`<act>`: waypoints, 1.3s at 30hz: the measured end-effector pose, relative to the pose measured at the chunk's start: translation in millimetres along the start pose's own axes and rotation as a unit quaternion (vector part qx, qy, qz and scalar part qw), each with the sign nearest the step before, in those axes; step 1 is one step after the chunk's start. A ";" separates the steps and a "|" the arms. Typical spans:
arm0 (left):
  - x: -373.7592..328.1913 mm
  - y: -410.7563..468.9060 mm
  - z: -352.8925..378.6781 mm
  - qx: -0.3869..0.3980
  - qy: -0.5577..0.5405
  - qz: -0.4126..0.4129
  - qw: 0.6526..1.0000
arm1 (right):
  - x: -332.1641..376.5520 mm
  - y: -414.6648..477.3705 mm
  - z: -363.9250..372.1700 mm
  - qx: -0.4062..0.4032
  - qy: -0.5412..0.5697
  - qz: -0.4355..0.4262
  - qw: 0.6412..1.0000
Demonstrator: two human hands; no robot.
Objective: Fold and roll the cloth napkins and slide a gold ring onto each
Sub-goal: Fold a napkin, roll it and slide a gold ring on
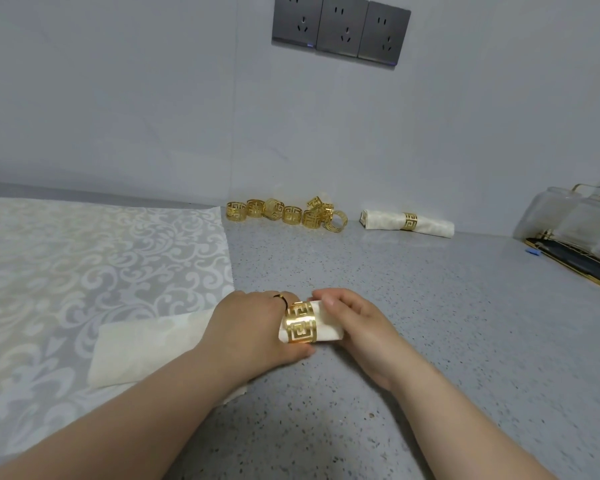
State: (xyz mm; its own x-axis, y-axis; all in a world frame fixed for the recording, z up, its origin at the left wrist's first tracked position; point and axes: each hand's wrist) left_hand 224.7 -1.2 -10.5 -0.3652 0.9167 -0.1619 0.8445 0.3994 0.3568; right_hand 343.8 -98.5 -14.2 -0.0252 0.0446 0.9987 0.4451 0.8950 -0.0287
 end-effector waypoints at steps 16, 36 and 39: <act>25.5 -2.0 -13.2 0.015 0.042 -0.047 0.998 | 11.7 0.2 -24.9 -0.170 0.033 0.034 0.984; 35.3 -2.8 -14.2 0.070 0.033 -0.093 0.993 | 15.0 -4.0 -35.4 -0.108 -0.015 0.081 0.991; 38.3 -4.3 -16.0 0.086 0.006 -0.096 0.992 | 11.9 -3.1 -33.7 -0.117 -0.089 0.082 0.986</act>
State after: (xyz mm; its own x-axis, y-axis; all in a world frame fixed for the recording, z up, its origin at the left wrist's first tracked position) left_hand 200.8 32.3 -3.6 -0.5300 0.8240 -0.2005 0.8126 0.5611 0.1577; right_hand 372.3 -115.7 -0.7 -0.0831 0.2762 0.9575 0.6494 0.7438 -0.1582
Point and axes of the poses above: each hand's wrist, its own y-axis towards the middle knuckle, its own z-axis out of the palm, x = y × z, and after that the axes turned 2 degrees about x, right-handed
